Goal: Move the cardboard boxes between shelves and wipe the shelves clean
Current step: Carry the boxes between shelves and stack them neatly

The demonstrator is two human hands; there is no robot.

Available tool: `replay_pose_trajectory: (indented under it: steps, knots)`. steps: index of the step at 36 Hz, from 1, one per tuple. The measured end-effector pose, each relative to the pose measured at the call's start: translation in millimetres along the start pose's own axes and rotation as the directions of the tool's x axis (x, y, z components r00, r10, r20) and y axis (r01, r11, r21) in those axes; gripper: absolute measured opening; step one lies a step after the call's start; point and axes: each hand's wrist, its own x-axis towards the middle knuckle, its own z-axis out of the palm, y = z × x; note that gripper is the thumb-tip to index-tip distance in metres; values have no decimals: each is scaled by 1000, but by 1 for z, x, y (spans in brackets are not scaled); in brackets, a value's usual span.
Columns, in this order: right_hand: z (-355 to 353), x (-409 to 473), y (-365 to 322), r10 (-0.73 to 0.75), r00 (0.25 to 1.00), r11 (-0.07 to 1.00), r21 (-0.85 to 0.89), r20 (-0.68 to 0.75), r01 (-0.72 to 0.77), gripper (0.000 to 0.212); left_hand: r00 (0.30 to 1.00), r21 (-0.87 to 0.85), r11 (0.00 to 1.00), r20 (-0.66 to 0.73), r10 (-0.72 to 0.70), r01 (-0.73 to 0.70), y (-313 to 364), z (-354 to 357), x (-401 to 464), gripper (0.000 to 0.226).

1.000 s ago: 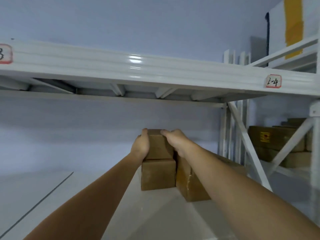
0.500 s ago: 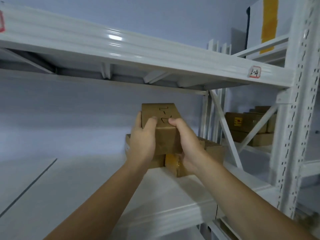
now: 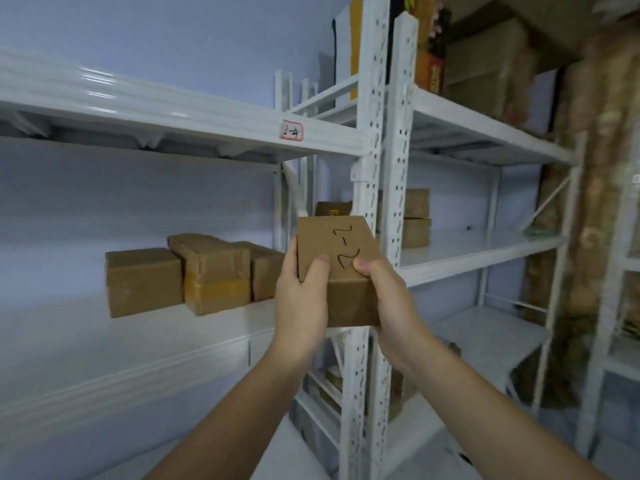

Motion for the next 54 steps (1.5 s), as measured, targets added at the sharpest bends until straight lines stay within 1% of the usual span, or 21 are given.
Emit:
replay_pose_trajectory:
  steps: [4,8,10,12,15,19,22,27,30,35,39,43,45,49,51,54]
  knots:
    - [-82,-25,-12,33,995,999,-23,-97,-35,24,997,-25,998,59,-58,59,-18,76,-29,40]
    - [-152,-46,-20,64,983,998,-14,-171,-67,28,988,-62,991,108,-112,119,-32,142,-53,42]
    - [-181,-52,-23,64,978,997,-27,-198,-70,27,981,-80,986,137,-137,149,-36,170,-64,40]
    - [-206,-56,-25,63,975,996,-46,-213,-74,28,977,-61,987,162,-139,151,-42,194,-71,36]
    - [-240,-54,-23,61,969,996,-49,-239,-75,29,967,-42,983,191,-168,179,-56,225,-73,39]
    - [-276,-47,-11,68,963,996,-44,-262,-82,37,957,-28,980,223,-186,197,-78,259,-70,33]
    - [-300,-33,1,77,953,995,-31,-294,-90,33,952,-30,975,224,-207,219,-100,280,-63,30]
    - [-335,3,21,74,944,996,-31,-320,-88,30,949,-19,972,218,-226,236,-142,315,-37,38]
    - [-354,38,31,89,939,994,-30,-332,-105,27,951,-21,969,197,-237,246,-165,338,-10,38]
    - [-380,109,40,72,952,994,-53,-298,-92,30,961,-29,975,183,-210,218,-191,365,48,35]
    - [-392,163,45,47,966,996,-66,-254,-65,27,969,-38,982,174,-178,187,-210,380,94,33]
    - [-397,207,59,56,974,998,-19,-218,-62,31,981,-26,987,115,-157,161,-229,387,127,35]
    - [-397,225,66,56,979,998,-5,-195,-58,31,982,1,988,107,-155,155,-235,386,139,38]
    - [-392,273,82,48,994,999,14,-93,-47,32,995,77,994,49,-81,77,-251,383,174,37]
    - [-390,294,87,36,999,999,30,-22,-35,38,999,114,992,15,-49,47,-258,381,189,38]
    - [-388,322,91,-21,996,999,51,81,17,34,998,151,988,-68,-6,16,-263,382,206,35]
